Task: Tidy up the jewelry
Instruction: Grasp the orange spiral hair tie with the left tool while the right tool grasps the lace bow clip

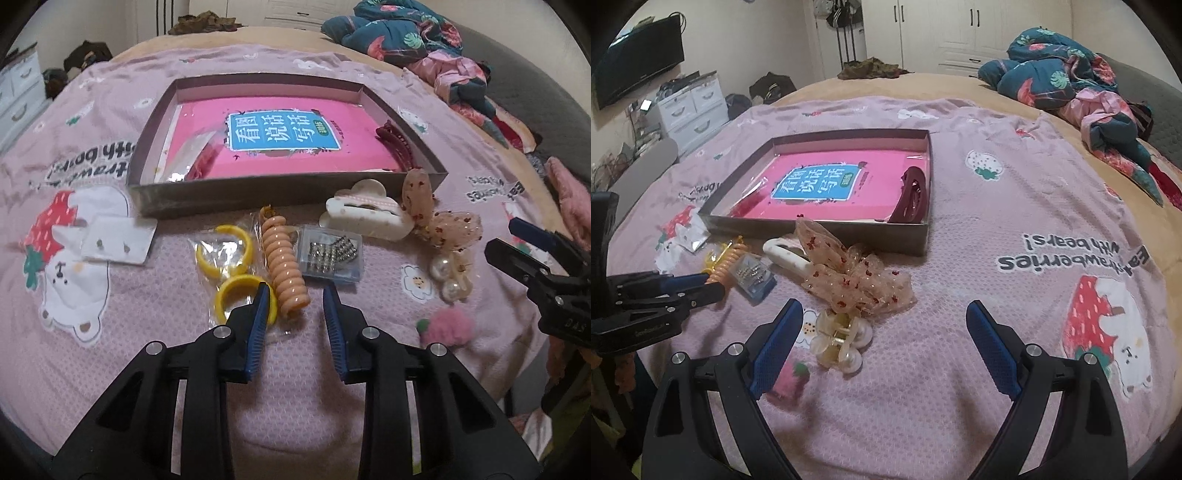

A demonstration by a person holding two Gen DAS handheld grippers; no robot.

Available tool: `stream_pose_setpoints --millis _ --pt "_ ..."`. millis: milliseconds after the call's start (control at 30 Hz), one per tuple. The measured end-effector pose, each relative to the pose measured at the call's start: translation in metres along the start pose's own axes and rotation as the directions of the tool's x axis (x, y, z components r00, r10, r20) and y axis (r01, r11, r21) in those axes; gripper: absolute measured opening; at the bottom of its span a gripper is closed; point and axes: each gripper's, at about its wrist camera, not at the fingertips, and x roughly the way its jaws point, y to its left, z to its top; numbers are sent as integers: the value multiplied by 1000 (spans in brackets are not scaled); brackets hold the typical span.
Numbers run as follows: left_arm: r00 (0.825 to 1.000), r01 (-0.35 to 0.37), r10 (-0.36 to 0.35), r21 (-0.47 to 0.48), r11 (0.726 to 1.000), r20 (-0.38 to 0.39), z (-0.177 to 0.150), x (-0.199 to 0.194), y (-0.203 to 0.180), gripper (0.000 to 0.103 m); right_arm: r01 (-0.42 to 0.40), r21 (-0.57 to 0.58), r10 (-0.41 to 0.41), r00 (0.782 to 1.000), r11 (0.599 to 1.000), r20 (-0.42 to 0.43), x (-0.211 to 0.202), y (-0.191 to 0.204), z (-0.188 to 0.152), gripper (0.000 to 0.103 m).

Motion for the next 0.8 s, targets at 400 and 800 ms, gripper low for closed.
stream_pose_setpoints --millis 400,800 --pt "1000 29 -29 -47 998 -2 3 -5 15 11 -25 -74 21 998 997 -52 42 15 13 37" --pt "996 80 -79 -54 995 30 3 -32 10 10 -56 -43 57 998 997 22 22 7 16 8"
